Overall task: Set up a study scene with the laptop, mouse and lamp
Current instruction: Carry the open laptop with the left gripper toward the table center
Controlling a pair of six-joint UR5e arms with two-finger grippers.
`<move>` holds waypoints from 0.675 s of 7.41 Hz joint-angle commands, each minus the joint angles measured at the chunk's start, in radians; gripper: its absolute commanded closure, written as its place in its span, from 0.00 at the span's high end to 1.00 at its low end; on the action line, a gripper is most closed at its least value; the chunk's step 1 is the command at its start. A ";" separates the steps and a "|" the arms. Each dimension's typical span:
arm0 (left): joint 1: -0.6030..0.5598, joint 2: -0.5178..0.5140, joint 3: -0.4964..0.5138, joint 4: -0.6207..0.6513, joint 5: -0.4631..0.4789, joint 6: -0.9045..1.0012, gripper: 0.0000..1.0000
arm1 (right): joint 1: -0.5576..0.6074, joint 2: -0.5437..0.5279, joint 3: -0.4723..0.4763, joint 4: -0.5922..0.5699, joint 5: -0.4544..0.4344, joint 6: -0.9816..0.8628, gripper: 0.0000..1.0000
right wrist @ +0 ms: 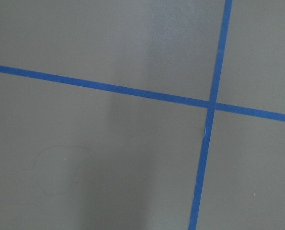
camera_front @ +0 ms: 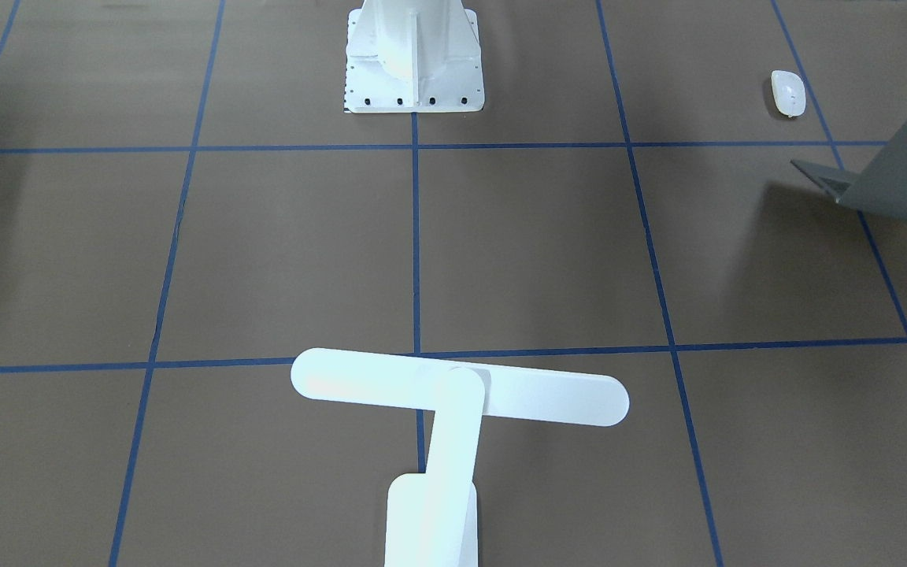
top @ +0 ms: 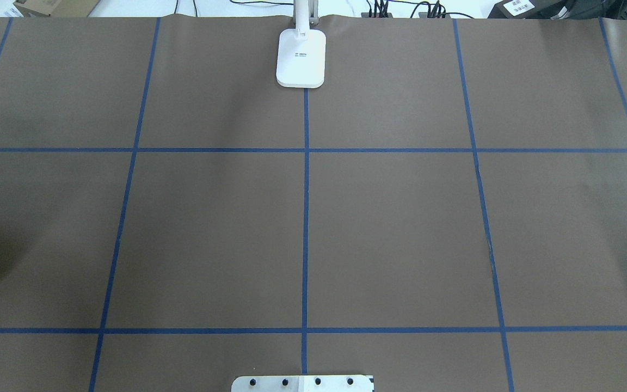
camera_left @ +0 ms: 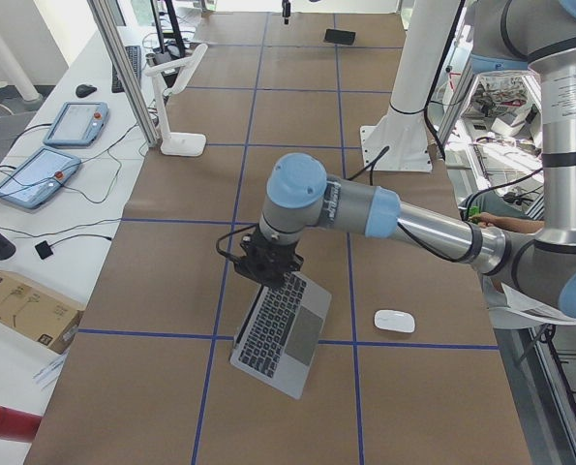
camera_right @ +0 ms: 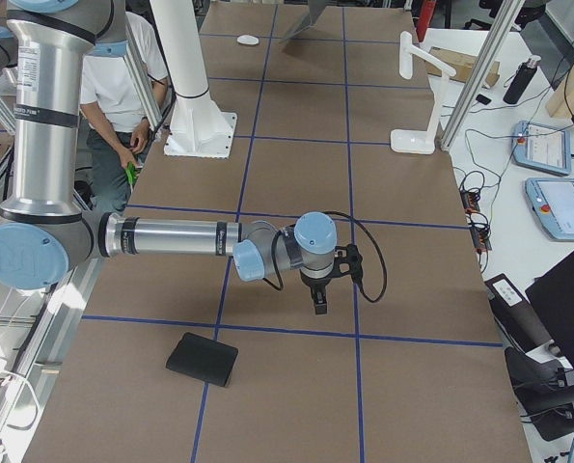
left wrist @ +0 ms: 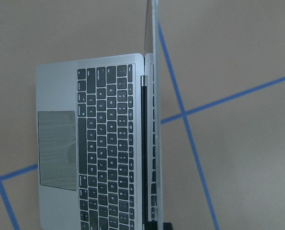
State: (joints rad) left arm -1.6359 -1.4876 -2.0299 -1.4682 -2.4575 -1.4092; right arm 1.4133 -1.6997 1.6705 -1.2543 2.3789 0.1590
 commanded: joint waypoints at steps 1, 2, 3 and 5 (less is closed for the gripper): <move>0.239 -0.272 -0.006 0.005 0.011 -0.384 0.00 | 0.001 0.005 -0.005 0.000 -0.001 0.001 0.99; 0.330 -0.393 -0.015 0.023 0.024 -0.569 0.00 | 0.000 0.008 -0.017 0.000 0.000 0.001 0.99; 0.425 -0.519 -0.025 0.076 0.069 -0.773 0.00 | 0.000 0.012 -0.028 0.003 0.000 0.010 0.99; 0.648 -0.807 -0.007 0.344 0.241 -0.899 0.00 | -0.002 0.014 -0.041 0.004 0.005 0.017 0.99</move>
State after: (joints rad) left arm -1.1289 -2.1124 -2.0471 -1.2892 -2.3308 -2.2029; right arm 1.4118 -1.6872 1.6379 -1.2513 2.3809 0.1725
